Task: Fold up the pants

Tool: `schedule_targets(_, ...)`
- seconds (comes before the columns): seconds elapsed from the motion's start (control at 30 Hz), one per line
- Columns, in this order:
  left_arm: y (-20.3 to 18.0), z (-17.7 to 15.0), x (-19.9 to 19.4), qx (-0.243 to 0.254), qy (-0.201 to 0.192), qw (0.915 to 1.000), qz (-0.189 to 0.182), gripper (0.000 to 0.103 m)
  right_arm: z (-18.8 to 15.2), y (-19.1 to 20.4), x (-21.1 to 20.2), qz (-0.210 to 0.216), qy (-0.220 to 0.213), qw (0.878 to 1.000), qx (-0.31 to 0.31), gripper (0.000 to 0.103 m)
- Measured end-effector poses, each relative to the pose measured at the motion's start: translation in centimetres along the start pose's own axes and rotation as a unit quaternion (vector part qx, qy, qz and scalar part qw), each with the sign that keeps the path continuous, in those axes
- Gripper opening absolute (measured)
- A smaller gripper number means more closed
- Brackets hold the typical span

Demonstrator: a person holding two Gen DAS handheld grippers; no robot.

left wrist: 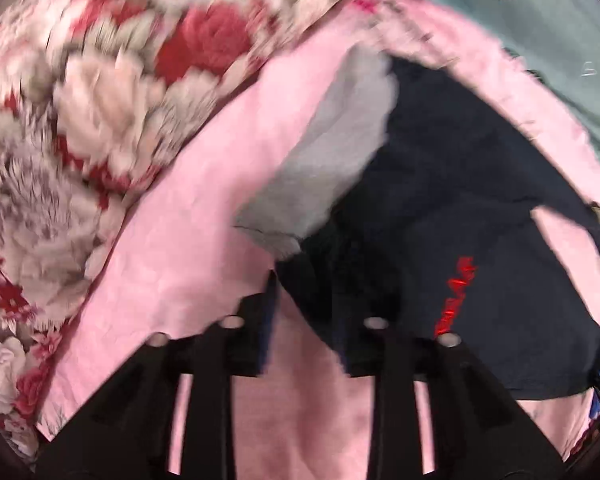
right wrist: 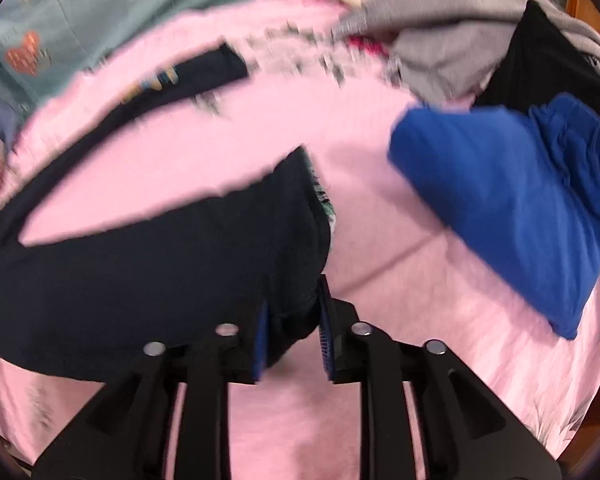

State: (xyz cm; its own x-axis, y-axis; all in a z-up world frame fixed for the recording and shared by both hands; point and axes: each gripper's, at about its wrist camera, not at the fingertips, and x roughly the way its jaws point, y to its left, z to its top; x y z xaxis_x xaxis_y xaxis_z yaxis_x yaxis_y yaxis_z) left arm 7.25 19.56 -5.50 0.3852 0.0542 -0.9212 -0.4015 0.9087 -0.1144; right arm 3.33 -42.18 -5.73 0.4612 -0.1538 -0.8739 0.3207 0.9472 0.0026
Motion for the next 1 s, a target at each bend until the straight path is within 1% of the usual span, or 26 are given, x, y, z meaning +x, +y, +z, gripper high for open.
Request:
schedule_targets(0.03,0.4,0.0,-0.2,-0.006,-0.01,0.9999,0.006,0.056,0.1,0.2,-0.3,-0.02,-0.008,1.0,-0.005,0.053)
schedule_targets(0.07,0.6,-0.1,-1.0,-0.008,-0.028,0.9995,0.014,0.06,0.4,0.1,-1.1,-0.053,-0.029,0.998,-0.006,0.061)
schedule_targets(0.1,0.5,-0.1,-1.8,-0.003,-0.045,0.9987,0.023,0.065,0.7,0.1,-1.9,-0.066,-0.054,0.996,-0.004,0.063)
schedule_targets(0.13,0.1,-0.3,-3.0,0.008,-0.071,0.9967,0.037,0.066,1.1,0.2,-2.7,-0.067,-0.077,0.995,-0.003,0.066)
schedule_targets(0.17,-0.3,-0.4,-4.0,0.016,-0.094,0.9941,0.053,0.067,1.7,0.1,-3.5,-0.051,-0.102,0.993,0.0,0.066)
schedule_targets(0.2,-0.7,-0.5,-4.9,0.024,-0.118,0.9902,0.07,0.072,2.3,0.2,-3.7,-0.036,-0.118,0.992,0.003,0.066)
schedule_targets(0.23,-1.1,-0.5,-5.6,0.031,-0.137,0.9869,0.08,0.079,3.0,0.3,-3.4,-0.029,-0.121,0.992,0.002,0.066)
schedule_targets(0.27,-1.8,-0.6,-6.3,0.04,-0.151,0.9844,0.08,0.082,3.8,0.9,-2.4,-0.038,-0.109,0.993,-0.008,0.066)
schedule_targets(0.33,-2.8,-0.5,-6.7,0.052,-0.152,0.9849,0.064,0.083,4.9,2.0,0.2,-0.056,-0.075,0.995,-0.03,0.065)
schedule_targets(0.37,-3.5,-0.7,-6.8,0.062,-0.149,0.9857,0.05,0.083,5.2,2.1,2.0,-0.051,-0.047,0.997,-0.032,0.052)
schedule_targets(0.4,-4.2,-0.7,-6.9,0.072,-0.147,0.9857,0.042,0.083,5.1,2.0,3.1,-0.034,-0.027,0.999,-0.028,0.035)
schedule_targets(0.43,-4.7,-0.6,-6.8,0.081,-0.146,0.9852,0.039,0.083,5.3,1.6,3.1,-0.005,-0.027,1.0,-0.015,0.016)
schedule_targets(0.5,-6.1,-0.6,-6.8,0.097,-0.151,0.9827,0.044,0.083,5.6,1.1,1.8,-0.024,-0.053,0.998,-0.004,0.011)
schedule_targets(0.53,-6.9,-0.4,-6.7,0.102,-0.154,0.9818,0.044,0.083,5.7,0.9,0.8,-0.059,-0.081,0.995,-0.002,0.01)
schedule_targets(0.57,-7.7,-0.3,-6.6,0.106,-0.156,0.9812,0.039,0.083,5.7,0.8,0.6,-0.09,-0.096,0.991,-0.005,0.011)
schedule_targets(0.6,-8.6,0.0,-6.3,0.111,-0.158,0.9807,0.029,0.083,5.9,0.8,1.0,-0.108,-0.093,0.99,-0.014,0.015)
schedule_targets(0.63,-9.7,0.3,-6.2,0.12,-0.161,0.9796,0.014,0.083,5.9,0.6,1.8,-0.109,-0.073,0.991,-0.022,0.051)
schedule_targets(0.67,-10.5,0.1,-6.2,0.125,-0.162,0.9789,0.007,0.083,5.8,0.2,2.6,-0.112,-0.046,0.992,-0.024,0.057)
schedule_targets(0.7,-11.6,0.3,-6.0,0.133,-0.163,0.9777,-0.005,0.083,5.3,-0.6,2.3,-0.115,-0.048,0.992,-0.015,0.057)
schedule_targets(0.73,-12.6,0.4,-5.8,0.14,-0.163,0.9764,-0.017,0.084,4.6,-1.3,1.1,-0.105,-0.066,0.992,-0.007,0.058)
schedule_targets(0.8,-14.1,0.4,-5.2,0.151,-0.16,0.9751,-0.029,0.088,2.8,-1.9,-1.2,-0.061,-0.075,0.995,-0.014,0.061)
schedule_targets(0.83,-14.7,0.3,-4.9,0.155,-0.158,0.9746,-0.032,0.088,1.9,-2.1,-1.7,-0.04,-0.067,0.997,-0.019,0.07)
schedule_targets(0.9,-16.0,0.1,-3.9,0.167,-0.15,0.9739,-0.035,0.088,-0.4,-1.8,-1.5,-0.014,-0.043,0.998,-0.034,0.072)
schedule_targets(0.93,-16.4,0.0,-3.6,0.17,-0.146,0.974,-0.035,0.088,-1.5,-1.3,-1.0,-0.019,-0.023,0.998,-0.047,0.067)
schedule_targets(0.97,-16.7,-0.2,-3.1,0.173,-0.139,0.9744,-0.035,0.088,-2.3,-0.8,-0.6,-0.01,-0.016,0.998,-0.055,0.035)
schedule_targets(1.0,-16.9,-0.3,-2.7,0.175,-0.134,0.9748,-0.035,0.088,-2.7,-0.4,-0.8,0.023,-0.022,0.998,-0.056,0.018)
